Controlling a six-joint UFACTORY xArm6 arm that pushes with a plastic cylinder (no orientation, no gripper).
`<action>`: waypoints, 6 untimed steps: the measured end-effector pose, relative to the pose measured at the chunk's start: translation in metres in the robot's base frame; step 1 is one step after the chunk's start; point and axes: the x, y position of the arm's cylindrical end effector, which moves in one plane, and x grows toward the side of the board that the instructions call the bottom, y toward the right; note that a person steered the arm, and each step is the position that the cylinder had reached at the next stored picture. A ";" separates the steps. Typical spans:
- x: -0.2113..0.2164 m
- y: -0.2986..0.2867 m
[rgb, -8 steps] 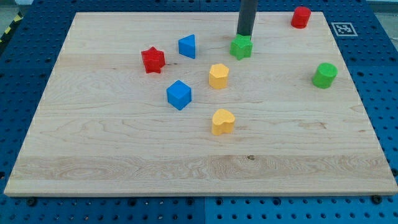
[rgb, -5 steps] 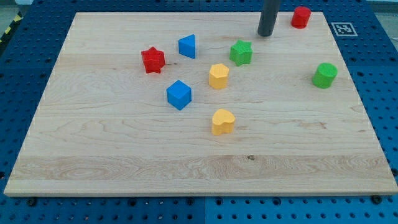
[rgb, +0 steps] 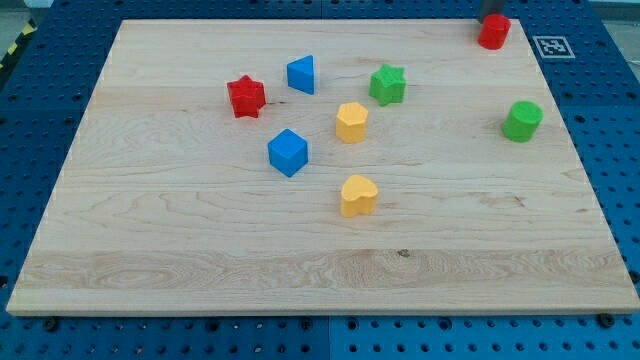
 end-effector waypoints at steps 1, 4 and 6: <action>0.000 0.010; 0.000 0.007; 0.000 0.001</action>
